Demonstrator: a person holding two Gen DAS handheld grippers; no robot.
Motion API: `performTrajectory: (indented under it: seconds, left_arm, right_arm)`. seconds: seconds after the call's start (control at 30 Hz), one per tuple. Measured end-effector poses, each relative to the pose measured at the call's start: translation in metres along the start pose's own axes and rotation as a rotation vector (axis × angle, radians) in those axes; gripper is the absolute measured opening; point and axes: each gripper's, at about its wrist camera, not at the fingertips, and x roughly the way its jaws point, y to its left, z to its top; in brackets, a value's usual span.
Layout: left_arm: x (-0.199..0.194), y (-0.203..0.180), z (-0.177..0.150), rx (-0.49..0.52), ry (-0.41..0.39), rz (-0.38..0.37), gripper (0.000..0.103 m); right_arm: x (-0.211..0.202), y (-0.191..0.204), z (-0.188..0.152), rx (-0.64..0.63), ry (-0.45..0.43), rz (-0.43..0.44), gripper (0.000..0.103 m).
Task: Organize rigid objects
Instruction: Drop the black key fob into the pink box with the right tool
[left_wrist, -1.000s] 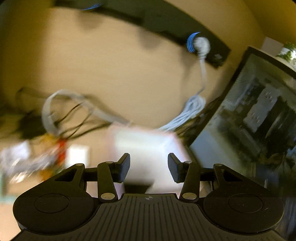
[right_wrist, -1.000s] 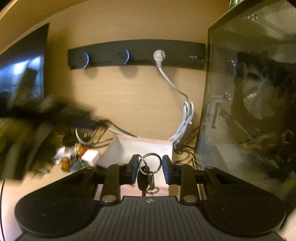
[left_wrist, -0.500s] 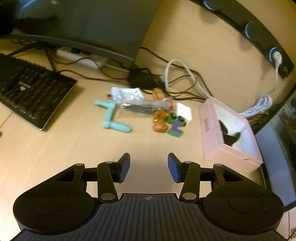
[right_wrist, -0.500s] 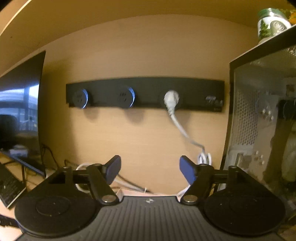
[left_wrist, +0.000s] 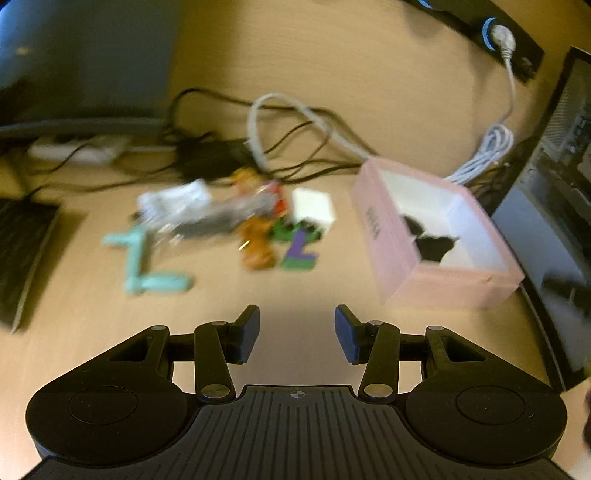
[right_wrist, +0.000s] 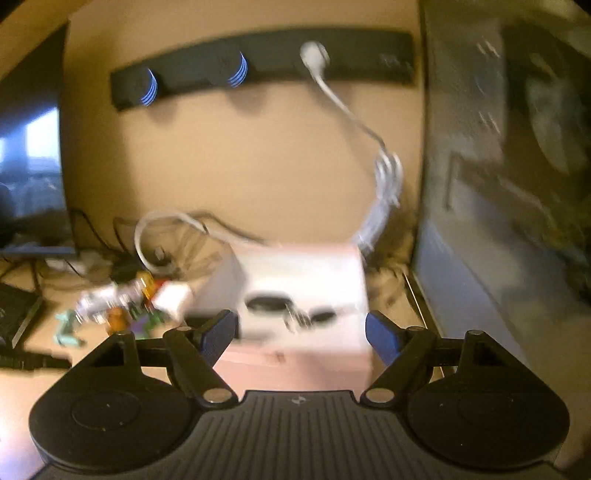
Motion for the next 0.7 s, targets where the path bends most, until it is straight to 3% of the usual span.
performTrajectory:
  seconds: [0.2, 0.37, 0.57, 0.7]
  left_arm:
    - [0.038, -0.025, 0.052, 0.058, -0.088, 0.007, 0.049]
    - [0.09, -0.051, 0.088, 0.172, -0.043, 0.052, 0.05]
    - [0.152, -0.056, 0.092, 0.186, 0.064, 0.154, 0.05]
    - [0.161, -0.061, 0.09, 0.205, 0.01, 0.175, 0.052]
  right_arm:
    - [0.003, -0.01, -0.032, 0.023, 0.141, -0.032, 0.079]
    - [-0.002, -0.01, -0.046, 0.003, 0.168, -0.037, 0.079]
    - [-0.006, -0.015, -0.048, 0.006, 0.179, -0.04, 0.079]
    - [-0.005, -0.021, -0.053, 0.031, 0.211, -0.032, 0.079]
